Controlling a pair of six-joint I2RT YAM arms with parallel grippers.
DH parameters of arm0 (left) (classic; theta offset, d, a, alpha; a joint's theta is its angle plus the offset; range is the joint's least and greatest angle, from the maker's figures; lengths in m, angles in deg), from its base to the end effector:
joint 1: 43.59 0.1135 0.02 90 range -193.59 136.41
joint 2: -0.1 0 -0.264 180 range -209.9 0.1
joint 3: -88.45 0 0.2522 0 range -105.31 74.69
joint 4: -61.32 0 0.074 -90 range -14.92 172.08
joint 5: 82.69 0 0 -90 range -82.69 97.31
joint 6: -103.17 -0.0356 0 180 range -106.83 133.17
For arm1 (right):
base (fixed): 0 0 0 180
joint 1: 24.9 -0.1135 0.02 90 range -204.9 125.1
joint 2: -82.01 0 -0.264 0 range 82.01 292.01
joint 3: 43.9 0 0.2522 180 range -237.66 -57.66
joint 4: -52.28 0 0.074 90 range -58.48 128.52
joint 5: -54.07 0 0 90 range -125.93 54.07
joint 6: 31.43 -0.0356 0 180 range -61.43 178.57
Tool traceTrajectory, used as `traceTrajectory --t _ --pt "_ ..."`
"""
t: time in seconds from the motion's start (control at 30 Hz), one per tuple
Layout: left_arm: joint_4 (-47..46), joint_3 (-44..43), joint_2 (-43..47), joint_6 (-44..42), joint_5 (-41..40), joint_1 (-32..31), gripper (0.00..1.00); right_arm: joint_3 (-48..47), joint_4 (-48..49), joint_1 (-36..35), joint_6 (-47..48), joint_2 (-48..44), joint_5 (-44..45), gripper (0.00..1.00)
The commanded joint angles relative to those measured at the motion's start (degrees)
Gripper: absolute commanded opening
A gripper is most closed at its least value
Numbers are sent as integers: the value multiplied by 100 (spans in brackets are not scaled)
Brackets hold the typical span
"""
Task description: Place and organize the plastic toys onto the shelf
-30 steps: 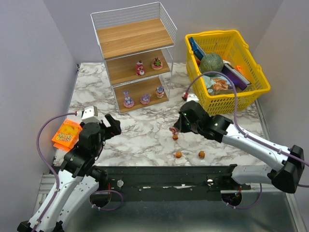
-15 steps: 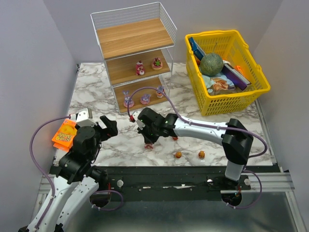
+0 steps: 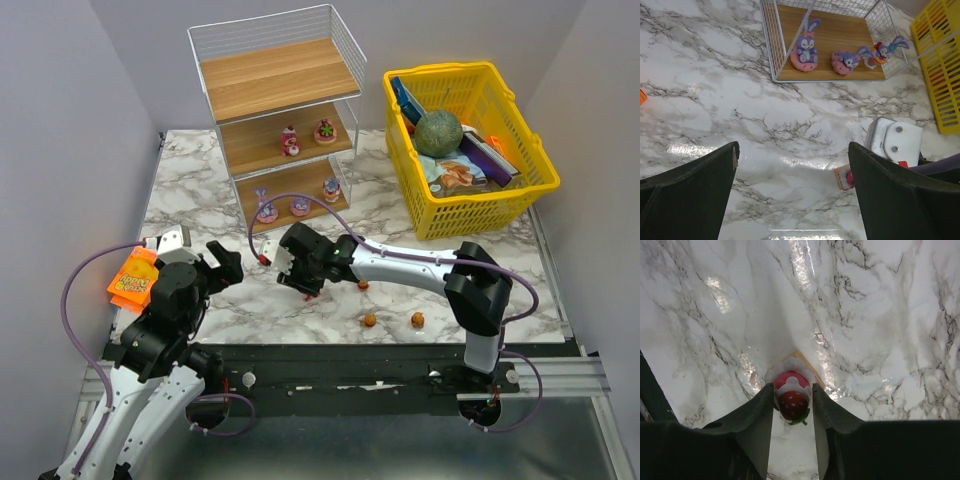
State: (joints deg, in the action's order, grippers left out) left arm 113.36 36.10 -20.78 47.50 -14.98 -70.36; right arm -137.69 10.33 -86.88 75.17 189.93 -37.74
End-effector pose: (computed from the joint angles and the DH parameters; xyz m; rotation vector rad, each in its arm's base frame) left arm 0.0852 -0.0278 0.3017 -0.3839 1.8782 -0.3466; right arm 0.1902 0.3598 0.2122 -1.6474 1.9937 0.3419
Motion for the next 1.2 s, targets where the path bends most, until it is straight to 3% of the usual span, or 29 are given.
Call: traceTrajectory --t 0.0,0.03,0.17,0.3,0.43,0.63,1.17 --pt "39 -88 23 -22 -127 -31 99 -13 348 1 73 -60 153 55" --pt "39 -105 23 -22 -145 -31 99 31 488 1 -7 -113 145 66" --pt "30 -210 49 -75 -153 -31 99 189 858 1 -551 -403 513 80" --pt "-14 -228 155 -154 -162 -31 99 794 1499 1 -1568 -964 1093 85" --pt "73 -272 216 -128 -110 -31 99 1480 2140 -34 -2186 -1351 1103 91" --pt "312 -299 365 39 311 -31 99 2509 3440 -183 -2714 -1757 1305 93" --pt "-234 88 919 -216 927 -31 99 3731 6087 -429 -3312 -210 2667 96"
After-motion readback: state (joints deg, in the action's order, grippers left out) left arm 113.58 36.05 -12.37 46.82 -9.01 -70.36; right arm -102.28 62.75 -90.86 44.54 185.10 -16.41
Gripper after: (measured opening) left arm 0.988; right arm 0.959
